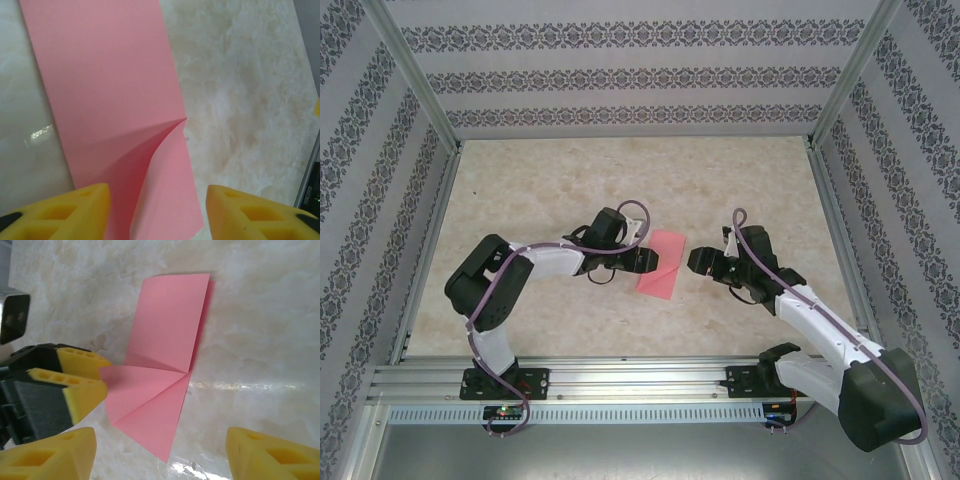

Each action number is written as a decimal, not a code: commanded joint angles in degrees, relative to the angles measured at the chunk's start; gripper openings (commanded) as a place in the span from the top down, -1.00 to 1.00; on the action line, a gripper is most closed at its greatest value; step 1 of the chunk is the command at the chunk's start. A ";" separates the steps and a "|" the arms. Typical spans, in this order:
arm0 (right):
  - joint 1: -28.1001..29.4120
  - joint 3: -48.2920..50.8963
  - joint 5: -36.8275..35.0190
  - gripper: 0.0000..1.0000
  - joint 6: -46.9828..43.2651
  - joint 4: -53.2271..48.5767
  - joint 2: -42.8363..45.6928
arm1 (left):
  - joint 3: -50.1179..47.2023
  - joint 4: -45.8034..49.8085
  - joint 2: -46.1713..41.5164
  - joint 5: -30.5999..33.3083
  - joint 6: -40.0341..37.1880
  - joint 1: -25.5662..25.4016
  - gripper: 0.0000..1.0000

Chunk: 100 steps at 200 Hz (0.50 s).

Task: Fold a paper plane with a square sheet of paper (fold left side to right side)
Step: Turn over the paper at the center of the table.

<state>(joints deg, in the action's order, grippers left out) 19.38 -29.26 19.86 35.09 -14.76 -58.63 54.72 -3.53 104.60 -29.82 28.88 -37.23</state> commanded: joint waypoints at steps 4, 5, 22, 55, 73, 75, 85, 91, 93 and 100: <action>-0.30 2.02 3.38 -0.39 1.87 3.87 -0.62 | 2.00 -1.66 1.33 -2.04 -1.66 0.45 0.11; -0.30 2.06 3.58 -0.39 1.93 4.09 -0.70 | 2.03 -1.66 1.37 -2.02 -1.69 0.47 0.12; -0.13 2.77 5.69 -0.39 3.34 7.11 -2.58 | 2.19 -1.48 1.57 -1.45 -1.81 0.44 0.37; 0.72 3.24 8.36 -0.36 5.84 12.85 -6.75 | 1.22 -1.97 0.36 -0.91 -1.83 1.05 0.76; 1.45 3.66 10.19 -0.34 7.94 17.07 -9.68 | 0.27 -3.59 -0.17 -2.34 -1.23 1.60 0.87; 1.52 3.63 10.31 -0.34 8.25 17.58 -9.93 | 0.18 -3.79 -0.25 -2.56 -1.21 1.70 0.87; 1.79 4.06 10.99 -0.34 10.02 20.39 -11.86 | -0.18 -4.44 -0.45 -3.11 -0.93 2.01 0.88; 2.00 4.34 11.39 -0.34 11.13 22.59 -12.91 | -0.25 -4.54 -0.64 -3.22 -0.85 2.06 0.89; 2.07 4.48 11.47 -0.34 11.49 23.22 -13.39 | -0.32 -4.66 -0.67 -3.22 -0.85 2.07 0.89; 2.30 4.67 11.75 -0.34 12.65 25.34 -14.82 | -0.65 -4.90 -0.87 -3.33 -0.76 2.29 0.90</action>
<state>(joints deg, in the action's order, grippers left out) 20.64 -26.24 28.51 42.78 0.51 -70.13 55.09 -4.86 105.80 -31.29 28.12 -36.12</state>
